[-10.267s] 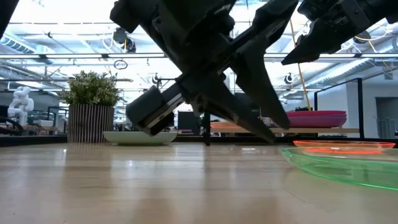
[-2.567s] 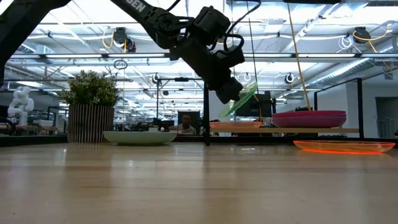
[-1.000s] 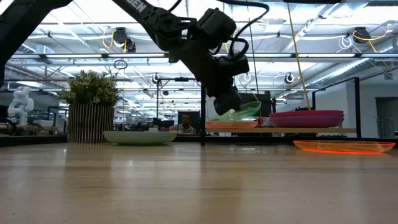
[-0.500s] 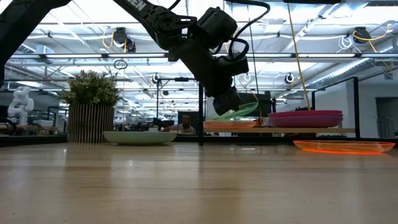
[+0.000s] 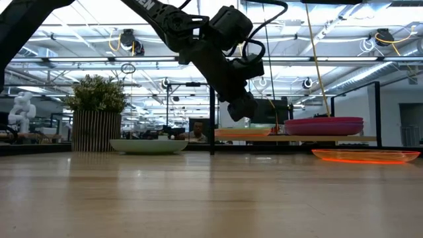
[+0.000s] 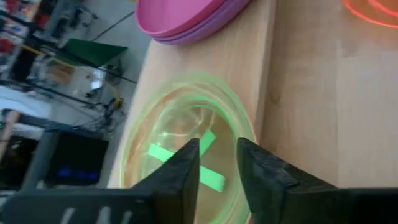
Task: Place and stack plates onto a shelf
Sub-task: Stack the small green plate on top of the small green plate
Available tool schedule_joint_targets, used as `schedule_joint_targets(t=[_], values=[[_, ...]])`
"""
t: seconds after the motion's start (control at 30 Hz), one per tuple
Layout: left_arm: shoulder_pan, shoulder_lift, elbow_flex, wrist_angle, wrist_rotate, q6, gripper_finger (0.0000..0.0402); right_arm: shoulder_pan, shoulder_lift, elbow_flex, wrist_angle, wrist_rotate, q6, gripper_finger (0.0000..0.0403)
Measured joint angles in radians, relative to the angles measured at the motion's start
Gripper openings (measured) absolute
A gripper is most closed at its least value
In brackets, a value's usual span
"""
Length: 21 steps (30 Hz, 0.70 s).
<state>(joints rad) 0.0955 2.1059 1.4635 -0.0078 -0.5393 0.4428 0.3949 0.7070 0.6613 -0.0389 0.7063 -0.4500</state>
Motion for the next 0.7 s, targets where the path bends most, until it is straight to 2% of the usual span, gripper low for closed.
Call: schedule_joint_targets(t=[0.1,0.2,0.33,0.57,0.7], values=[[-0.02,-0.01,0.0,0.005,-0.06,0.019,0.0135,0.0,0.0,0.0,-0.004,0.0,0.0,0.0148],[-0.045,-0.03,0.0,0.017,-0.073,0.038,0.0142,0.0,0.0,0.0,-0.004,0.0,0.003,0.0148],[-0.07,-0.056,0.002,-0.011,-0.071,-0.04,0.0143,0.0,0.0,0.0,-0.01,0.0,0.004,0.0148],[-0.073,-0.052,0.001,-0.132,0.003,-0.137,0.014,0.0,0.0,0.001,-0.014,0.0,0.011,0.0148],[-0.072,-0.045,0.001,-0.169,0.038,-0.175,0.0107,0.0,0.0,0.001,-0.013,0.0,0.01,0.0148]])
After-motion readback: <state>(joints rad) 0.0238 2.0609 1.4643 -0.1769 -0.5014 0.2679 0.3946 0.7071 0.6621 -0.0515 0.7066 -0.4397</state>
